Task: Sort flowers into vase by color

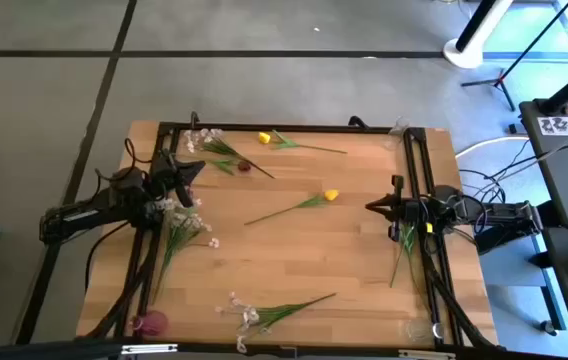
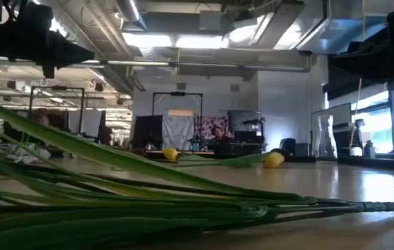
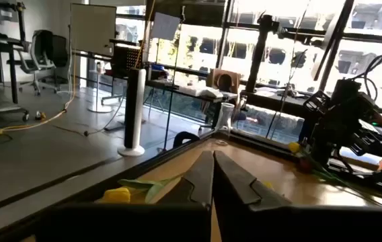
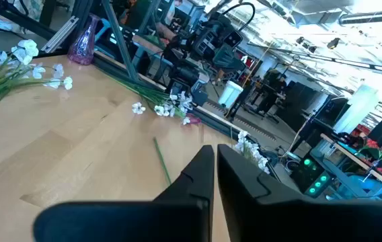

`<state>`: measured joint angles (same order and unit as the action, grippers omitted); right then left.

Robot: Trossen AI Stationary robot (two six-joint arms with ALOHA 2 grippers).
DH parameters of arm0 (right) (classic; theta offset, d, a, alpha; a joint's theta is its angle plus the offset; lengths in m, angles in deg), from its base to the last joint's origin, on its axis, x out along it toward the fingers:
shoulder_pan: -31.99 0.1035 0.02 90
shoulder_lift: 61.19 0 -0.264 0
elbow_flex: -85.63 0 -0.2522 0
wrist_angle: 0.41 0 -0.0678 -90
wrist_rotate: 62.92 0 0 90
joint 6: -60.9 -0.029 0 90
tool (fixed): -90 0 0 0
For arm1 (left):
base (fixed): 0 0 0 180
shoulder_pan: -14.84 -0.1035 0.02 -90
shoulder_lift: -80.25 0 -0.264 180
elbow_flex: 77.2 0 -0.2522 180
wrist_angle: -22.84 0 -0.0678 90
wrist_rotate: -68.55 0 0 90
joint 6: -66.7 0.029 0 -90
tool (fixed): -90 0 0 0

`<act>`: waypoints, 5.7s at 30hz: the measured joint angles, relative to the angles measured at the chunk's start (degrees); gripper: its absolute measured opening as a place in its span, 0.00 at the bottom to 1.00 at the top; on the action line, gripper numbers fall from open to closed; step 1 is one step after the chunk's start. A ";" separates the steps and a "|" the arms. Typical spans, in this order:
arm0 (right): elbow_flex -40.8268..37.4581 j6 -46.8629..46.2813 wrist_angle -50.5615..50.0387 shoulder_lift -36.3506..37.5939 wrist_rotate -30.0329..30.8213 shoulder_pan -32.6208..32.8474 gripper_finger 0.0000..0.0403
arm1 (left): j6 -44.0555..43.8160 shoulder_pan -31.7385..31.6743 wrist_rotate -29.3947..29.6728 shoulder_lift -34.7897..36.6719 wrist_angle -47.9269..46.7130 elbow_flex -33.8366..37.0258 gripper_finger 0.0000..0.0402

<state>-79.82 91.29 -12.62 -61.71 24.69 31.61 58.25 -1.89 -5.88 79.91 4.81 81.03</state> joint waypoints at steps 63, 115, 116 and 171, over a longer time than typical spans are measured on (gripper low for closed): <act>18.89 -43.67 14.54 -47.04 25.32 -0.02 0.05 | 0.00 -0.02 -0.01 -0.02 0.02 0.00 0.00; 75.33 -123.42 -44.80 -112.87 3.26 -11.71 0.10 | 0.00 0.00 -0.02 -0.02 0.02 0.00 0.00; 75.33 -123.30 -45.02 -112.87 3.50 -11.69 0.06 | 0.00 -0.02 0.00 -0.02 0.02 0.00 0.00; 61.92 -25.39 -1.35 -65.73 46.49 -46.88 0.00 | 0.00 0.00 -0.02 -0.02 0.01 0.00 0.00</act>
<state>-17.90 65.90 -13.97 -127.44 71.18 -15.27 58.25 -1.89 -5.90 79.89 4.82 81.03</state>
